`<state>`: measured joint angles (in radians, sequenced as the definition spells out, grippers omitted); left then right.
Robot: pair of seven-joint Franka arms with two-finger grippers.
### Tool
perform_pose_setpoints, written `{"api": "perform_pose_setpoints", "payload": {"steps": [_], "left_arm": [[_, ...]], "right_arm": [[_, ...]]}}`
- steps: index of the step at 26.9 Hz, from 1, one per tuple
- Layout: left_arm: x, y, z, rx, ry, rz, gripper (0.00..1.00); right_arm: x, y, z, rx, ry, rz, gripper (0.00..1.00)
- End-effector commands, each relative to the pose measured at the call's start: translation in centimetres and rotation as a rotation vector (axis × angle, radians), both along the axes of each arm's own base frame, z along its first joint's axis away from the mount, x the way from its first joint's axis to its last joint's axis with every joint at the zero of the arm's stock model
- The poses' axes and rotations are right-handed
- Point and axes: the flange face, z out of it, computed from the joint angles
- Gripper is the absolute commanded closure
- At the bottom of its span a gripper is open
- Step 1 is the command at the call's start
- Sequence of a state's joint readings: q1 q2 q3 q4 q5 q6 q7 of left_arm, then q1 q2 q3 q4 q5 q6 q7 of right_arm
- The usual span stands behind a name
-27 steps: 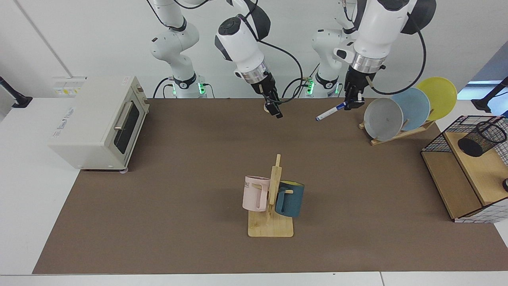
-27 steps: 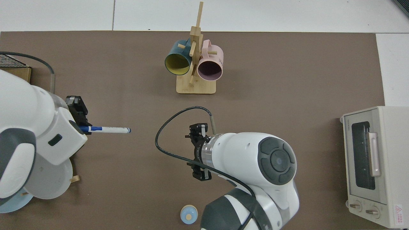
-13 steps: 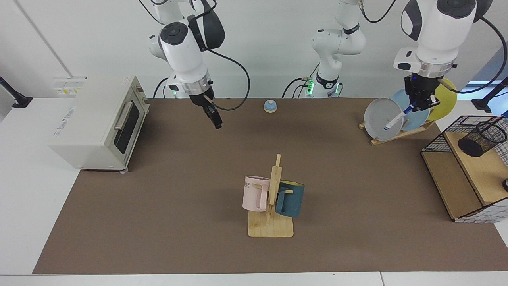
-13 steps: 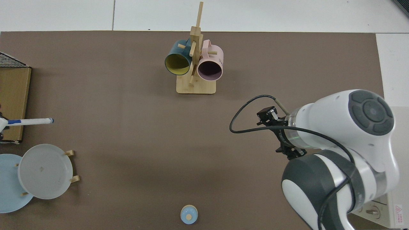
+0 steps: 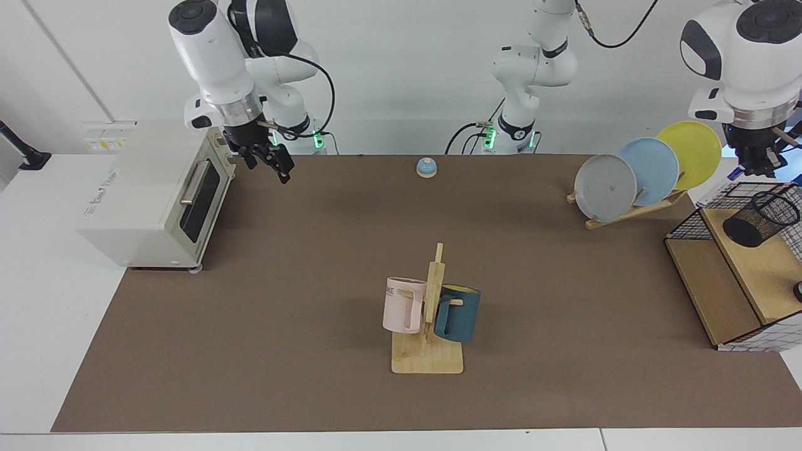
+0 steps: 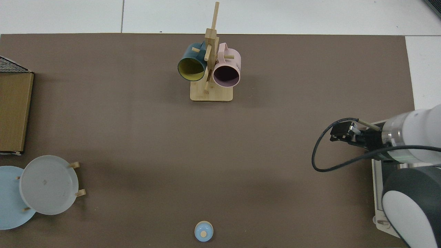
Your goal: Put markers into pen holder
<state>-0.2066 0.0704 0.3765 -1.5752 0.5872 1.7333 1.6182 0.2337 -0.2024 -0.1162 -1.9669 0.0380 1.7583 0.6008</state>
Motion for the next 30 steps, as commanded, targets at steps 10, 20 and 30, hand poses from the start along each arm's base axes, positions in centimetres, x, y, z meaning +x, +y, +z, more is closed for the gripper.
{"api": "perform_pose_setpoints", "payload": {"steps": [10,20,30], "left_arm": [[0.5,7.1,1.9,0.128,-0.003,0.066,1.0],[3.9,10.6,0.4,0.181,0.038,0.001,1.0],[5.6,10.5,-1.2,0.194,0.027,-0.046,1.0]], "right_arm": [[0.1,-6.2,4.8,-0.04,-0.004,0.419,0.0],[2.2,-5.6,6.1,-0.054,0.047,0.438,0.0],[1.7,-5.1,6.2,-0.034,0.041,0.441,0.0]]}}
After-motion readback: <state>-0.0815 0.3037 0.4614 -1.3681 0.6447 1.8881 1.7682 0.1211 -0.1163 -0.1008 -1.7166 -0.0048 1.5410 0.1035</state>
